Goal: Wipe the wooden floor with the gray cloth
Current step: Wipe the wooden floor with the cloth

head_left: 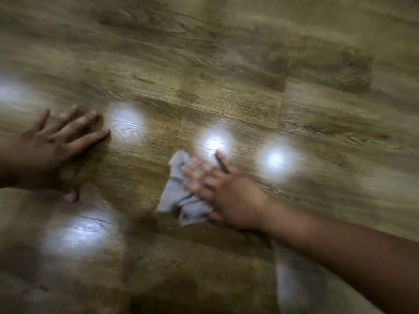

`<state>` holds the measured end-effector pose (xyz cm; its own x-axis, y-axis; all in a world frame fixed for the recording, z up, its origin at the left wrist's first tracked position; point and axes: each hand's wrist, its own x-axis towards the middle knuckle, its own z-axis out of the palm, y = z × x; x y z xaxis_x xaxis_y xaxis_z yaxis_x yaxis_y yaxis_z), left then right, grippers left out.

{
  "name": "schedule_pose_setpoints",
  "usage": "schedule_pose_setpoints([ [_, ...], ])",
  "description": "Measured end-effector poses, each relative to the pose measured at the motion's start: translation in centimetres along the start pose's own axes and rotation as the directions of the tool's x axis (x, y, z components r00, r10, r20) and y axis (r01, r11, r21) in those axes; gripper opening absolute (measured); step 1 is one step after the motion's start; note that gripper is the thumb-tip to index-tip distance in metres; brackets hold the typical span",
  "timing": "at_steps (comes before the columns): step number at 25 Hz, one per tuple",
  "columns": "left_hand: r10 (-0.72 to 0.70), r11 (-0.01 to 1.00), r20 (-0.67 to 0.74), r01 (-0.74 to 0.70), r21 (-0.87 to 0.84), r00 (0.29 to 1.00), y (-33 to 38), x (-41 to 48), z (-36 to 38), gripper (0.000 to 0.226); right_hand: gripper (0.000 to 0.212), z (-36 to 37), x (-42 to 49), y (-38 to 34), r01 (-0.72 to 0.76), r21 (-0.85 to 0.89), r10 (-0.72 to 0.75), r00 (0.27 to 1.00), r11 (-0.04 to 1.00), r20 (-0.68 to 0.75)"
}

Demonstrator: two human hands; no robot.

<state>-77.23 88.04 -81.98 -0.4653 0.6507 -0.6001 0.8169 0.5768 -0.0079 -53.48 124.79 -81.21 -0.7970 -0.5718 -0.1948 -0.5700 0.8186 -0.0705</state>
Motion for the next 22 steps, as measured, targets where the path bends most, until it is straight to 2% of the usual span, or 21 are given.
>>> schedule_pose_setpoints([
  [2, -0.093, 0.983, -0.057, 0.083, -0.162, 0.994, -1.3, -1.5, 1.4, 0.153, 0.074, 0.3, -1.8, 8.6, -0.294, -0.033, 0.293, 0.956, 0.955, -0.030],
  [3, -0.155, 0.972, -0.101, 0.133, -0.195, 0.983, -1.2, -2.2, 1.7, 0.145, 0.074, -0.3, -2.2, 13.4, -0.481, -0.027, 0.481, 0.877, 0.876, -0.009],
  [5, -0.285, 0.931, -0.130, 0.241, -0.275, 0.950, -0.5, -3.6, 1.3, 0.130, 0.077, -1.9, -1.6, 21.1, -0.774, 0.010, 0.771, 0.631, 0.633, 0.084],
  [6, -0.310, 0.899, -0.118, 0.250, -0.358, 0.943, 0.5, -3.6, 0.2, 0.125, 0.078, -2.9, -0.4, 23.1, -0.837, 0.030, 0.829, 0.545, 0.546, 0.126],
  [7, -0.317, 0.869, -0.117, 0.238, -0.433, 0.941, 1.4, -3.4, -1.3, 0.120, 0.079, -3.8, 1.7, 23.7, -0.854, 0.050, 0.845, 0.520, 0.518, 0.126],
  [8, -0.323, 0.855, -0.131, 0.230, -0.464, 0.937, 2.0, -3.0, -2.7, 0.115, 0.080, -4.7, 4.3, 22.6, -0.842, 0.115, 0.836, 0.539, 0.528, 0.106],
  [10, -0.315, 0.883, -0.155, 0.229, -0.409, 0.937, 2.5, -3.1, -4.4, 0.101, 0.069, -4.5, 9.2, 15.8, -0.687, 0.202, 0.704, 0.710, 0.698, -0.016],
  [12, -0.320, 0.903, -0.124, 0.263, -0.339, 0.939, 1.1, -3.7, -4.4, 0.095, 0.061, -2.9, 11.4, 4.6, -0.385, 0.154, 0.404, 0.906, 0.910, -0.126],
  [13, -0.349, 0.890, -0.104, 0.295, -0.348, 0.931, 0.2, -4.0, -3.8, 0.094, 0.062, -1.9, 11.4, -2.0, -0.197, 0.140, 0.215, 0.968, 0.970, -0.129],
  [14, -0.398, 0.864, -0.093, 0.339, -0.372, 0.913, -0.7, -4.5, -2.8, 0.093, 0.062, -0.6, 10.6, -7.8, 0.021, 0.109, -0.014, 0.998, 0.994, -0.060],
  [15, -0.459, 0.828, -0.097, 0.386, -0.406, 0.883, -1.3, -5.0, -1.4, 0.091, 0.058, -0.5, 9.4, -11.8, 0.226, 0.130, -0.228, 0.974, 0.965, 0.004],
  [16, -0.524, 0.783, -0.108, 0.428, -0.451, 0.845, -1.6, -5.5, 0.0, 0.089, 0.051, -0.6, 8.7, -13.0, 0.371, 0.160, -0.380, 0.925, 0.915, 0.025],
  [17, -0.579, 0.740, -0.125, 0.455, -0.494, 0.806, -1.8, -5.9, 1.3, 0.086, 0.046, -0.7, 9.0, -11.6, 0.466, 0.181, -0.472, 0.882, 0.866, -0.009],
  [18, -0.615, 0.718, -0.153, 0.469, -0.515, 0.774, -1.7, -6.0, 2.4, 0.081, 0.045, -1.3, 9.9, -8.6, 0.489, 0.180, -0.490, 0.871, 0.854, -0.041],
  [19, -0.638, 0.714, -0.193, 0.477, -0.513, 0.746, -1.5, -5.8, 3.4, 0.077, 0.044, -1.9, 11.0, -4.9, 0.428, 0.123, -0.419, 0.903, 0.896, -0.090],
  [21, -0.665, 0.709, -0.246, 0.492, -0.506, 0.706, -0.6, -5.2, 4.7, 0.075, 0.044, -4.3, 13.6, 4.9, 0.088, 0.162, -0.071, 0.992, 0.983, -0.104],
  [22, -0.682, 0.701, -0.275, 0.497, -0.512, 0.678, -0.4, -4.9, 5.2, 0.075, 0.050, -5.7, 15.2, 10.3, -0.149, 0.162, 0.164, 0.983, 0.975, -0.083],
])
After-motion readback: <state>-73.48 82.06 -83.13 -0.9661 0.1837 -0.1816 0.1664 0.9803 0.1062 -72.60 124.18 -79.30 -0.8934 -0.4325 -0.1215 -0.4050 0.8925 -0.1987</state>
